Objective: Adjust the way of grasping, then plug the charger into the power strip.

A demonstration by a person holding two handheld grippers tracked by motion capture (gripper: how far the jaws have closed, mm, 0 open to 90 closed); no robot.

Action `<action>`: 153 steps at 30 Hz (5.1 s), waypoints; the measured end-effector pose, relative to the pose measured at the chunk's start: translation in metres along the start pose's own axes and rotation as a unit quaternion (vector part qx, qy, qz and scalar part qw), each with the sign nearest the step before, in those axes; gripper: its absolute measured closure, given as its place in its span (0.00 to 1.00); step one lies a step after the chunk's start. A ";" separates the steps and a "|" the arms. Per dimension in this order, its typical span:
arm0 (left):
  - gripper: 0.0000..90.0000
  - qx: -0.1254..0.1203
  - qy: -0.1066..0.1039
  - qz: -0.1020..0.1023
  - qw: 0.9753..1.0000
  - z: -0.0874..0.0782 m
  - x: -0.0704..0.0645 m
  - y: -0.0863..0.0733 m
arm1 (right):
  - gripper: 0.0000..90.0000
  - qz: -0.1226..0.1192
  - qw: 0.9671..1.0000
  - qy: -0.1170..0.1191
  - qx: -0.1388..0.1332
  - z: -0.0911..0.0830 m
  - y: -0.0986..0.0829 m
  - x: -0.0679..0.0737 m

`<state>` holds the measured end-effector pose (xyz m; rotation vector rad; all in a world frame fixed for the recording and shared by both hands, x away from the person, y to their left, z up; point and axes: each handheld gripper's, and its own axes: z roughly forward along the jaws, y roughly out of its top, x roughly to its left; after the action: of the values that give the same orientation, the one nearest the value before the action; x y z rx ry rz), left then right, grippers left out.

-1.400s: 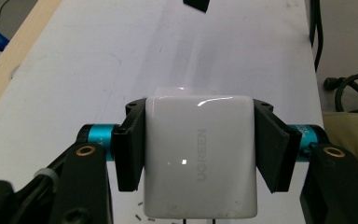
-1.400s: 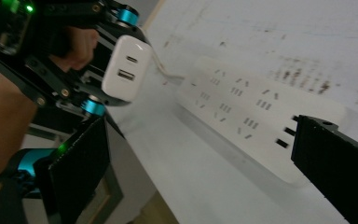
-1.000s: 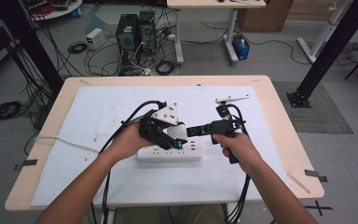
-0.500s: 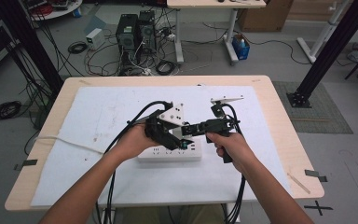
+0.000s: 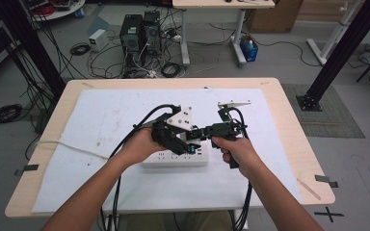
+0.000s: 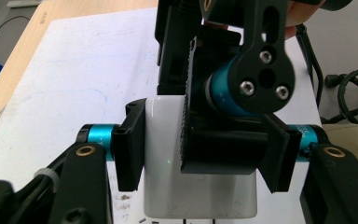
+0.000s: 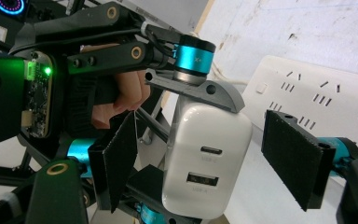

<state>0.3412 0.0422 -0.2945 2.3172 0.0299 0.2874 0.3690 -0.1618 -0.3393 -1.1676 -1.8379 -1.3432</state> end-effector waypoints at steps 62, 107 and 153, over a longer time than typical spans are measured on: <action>0.23 0.162 0.103 -0.243 0.951 -0.120 0.059 -0.130 | 0.69 -0.295 0.881 -0.347 0.129 -0.066 0.007 0.014; 0.23 0.224 0.043 -0.179 0.957 -0.113 0.026 -0.143 | 0.69 -0.378 0.831 -0.333 0.235 -0.018 0.023 0.038; 0.23 0.208 0.016 -0.169 0.963 -0.106 0.023 -0.170 | 0.69 -0.457 0.722 -0.272 0.443 0.114 0.049 -0.006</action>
<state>0.3527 0.2379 -0.3413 2.6656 0.5453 0.1520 0.4205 -0.0505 -0.3605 -0.0334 -3.1655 -0.2246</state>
